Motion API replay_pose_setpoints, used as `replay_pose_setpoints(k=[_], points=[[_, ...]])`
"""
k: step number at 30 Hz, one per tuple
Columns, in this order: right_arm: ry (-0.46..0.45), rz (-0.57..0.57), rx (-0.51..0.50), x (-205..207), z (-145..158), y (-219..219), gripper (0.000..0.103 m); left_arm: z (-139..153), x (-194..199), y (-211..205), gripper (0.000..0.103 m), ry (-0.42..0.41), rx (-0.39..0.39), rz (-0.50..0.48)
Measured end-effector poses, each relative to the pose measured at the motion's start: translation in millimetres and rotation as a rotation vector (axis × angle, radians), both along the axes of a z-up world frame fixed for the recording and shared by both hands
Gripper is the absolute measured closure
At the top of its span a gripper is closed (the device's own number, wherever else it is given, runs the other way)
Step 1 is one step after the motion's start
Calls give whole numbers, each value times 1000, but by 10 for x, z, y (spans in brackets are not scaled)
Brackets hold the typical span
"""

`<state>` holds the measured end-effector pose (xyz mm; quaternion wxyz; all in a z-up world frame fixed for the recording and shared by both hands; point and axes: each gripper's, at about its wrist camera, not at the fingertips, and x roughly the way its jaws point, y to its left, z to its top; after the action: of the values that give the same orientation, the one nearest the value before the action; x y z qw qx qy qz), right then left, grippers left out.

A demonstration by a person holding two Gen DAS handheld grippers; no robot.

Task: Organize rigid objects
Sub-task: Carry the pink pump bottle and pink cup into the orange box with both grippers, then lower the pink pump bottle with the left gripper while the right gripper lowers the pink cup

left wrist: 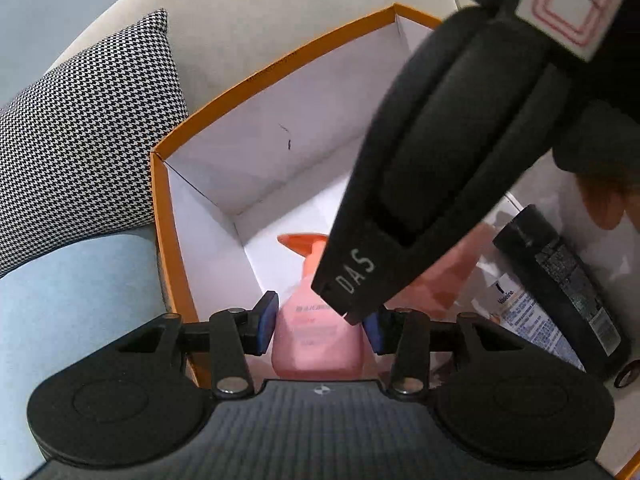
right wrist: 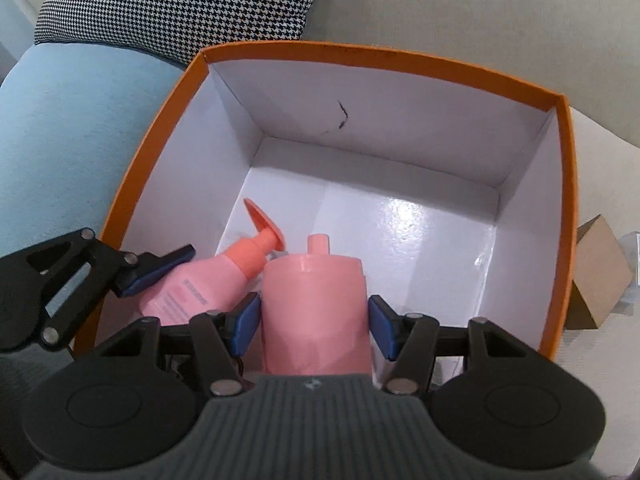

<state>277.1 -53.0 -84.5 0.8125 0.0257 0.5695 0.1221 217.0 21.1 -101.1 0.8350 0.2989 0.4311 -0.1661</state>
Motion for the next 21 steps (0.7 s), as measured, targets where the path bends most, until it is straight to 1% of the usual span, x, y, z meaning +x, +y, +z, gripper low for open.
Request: replay_pose_setpoints(k=[2, 7, 10, 12, 14, 17, 20, 21], points=[[-3, -4, 1, 0, -5, -13, 43, 32, 8, 37, 51, -13, -24, 15], [11, -18, 8, 17, -26, -69, 44, 189, 13, 232, 50, 0, -148, 72], [18, -35, 25, 19, -20, -100, 43, 267, 7, 363, 50, 41, -226, 96], [22, -43, 39, 13, -17, -116, 43, 311, -3, 431, 53, 65, -254, 95], [28, -43, 44, 14, -18, -128, 43, 337, -8, 467, 53, 83, -253, 88], [33, -43, 58, 6, 7, -135, 43, 358, -31, 420, 55, 92, -226, 57], [28, -35, 70, -16, 37, -130, 40, 326, -35, 387, 55, 103, -212, 33], [27, -27, 73, -17, 49, -132, 37, 319, -29, 375, 56, 109, -206, 25]])
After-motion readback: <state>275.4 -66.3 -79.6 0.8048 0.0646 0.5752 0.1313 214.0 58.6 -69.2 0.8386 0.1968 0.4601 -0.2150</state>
